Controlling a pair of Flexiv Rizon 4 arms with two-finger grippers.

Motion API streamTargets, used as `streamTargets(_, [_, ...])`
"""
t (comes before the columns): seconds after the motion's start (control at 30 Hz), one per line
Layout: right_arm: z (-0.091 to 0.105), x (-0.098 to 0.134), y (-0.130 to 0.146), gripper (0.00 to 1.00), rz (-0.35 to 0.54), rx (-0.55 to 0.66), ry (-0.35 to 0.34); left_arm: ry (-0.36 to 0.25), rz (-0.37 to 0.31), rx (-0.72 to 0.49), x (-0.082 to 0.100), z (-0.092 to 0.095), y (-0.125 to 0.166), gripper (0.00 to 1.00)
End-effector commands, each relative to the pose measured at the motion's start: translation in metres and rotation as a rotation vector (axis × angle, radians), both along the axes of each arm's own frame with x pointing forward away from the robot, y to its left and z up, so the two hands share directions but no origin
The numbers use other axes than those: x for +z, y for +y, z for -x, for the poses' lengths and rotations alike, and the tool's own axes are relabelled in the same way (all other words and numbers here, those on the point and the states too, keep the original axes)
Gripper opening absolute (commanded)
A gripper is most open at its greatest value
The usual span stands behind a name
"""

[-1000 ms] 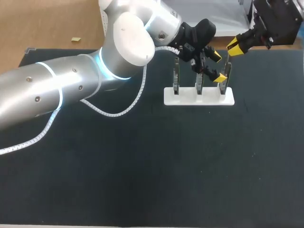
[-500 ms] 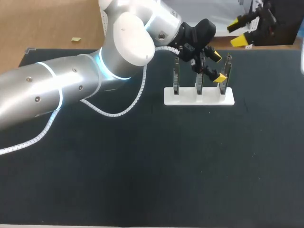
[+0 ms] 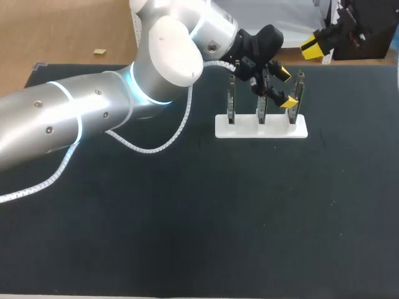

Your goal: Pick up the optical module with the left hand, and insert it into the network port with the right hand.

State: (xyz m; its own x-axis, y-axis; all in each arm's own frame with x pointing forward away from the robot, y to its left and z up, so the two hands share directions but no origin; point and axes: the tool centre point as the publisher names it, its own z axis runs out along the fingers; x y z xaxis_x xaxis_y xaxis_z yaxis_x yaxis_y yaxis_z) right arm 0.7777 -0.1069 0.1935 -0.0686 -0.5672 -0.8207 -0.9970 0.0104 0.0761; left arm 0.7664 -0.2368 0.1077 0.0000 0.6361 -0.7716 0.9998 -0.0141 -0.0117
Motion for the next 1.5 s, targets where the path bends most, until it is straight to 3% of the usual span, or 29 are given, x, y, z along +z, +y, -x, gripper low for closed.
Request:
streamTargets(0.03, [0.004,-0.003,0.003,0.0,0.018,0.0,-0.014,0.003,-0.005,-0.002,0.001,-0.002,-0.001,1.0])
streamTargets(0.7, [0.003,-0.034,-0.002,0.0,0.049,0.017,0.001,0.003,-0.005,-0.002,0.001,-0.002,-0.001,1.0])
streamTargets(1.5, [0.005,-0.044,0.0,0.0,0.061,0.014,0.024,0.003,-0.005,-0.002,0.001,-0.002,-0.001,1.0])
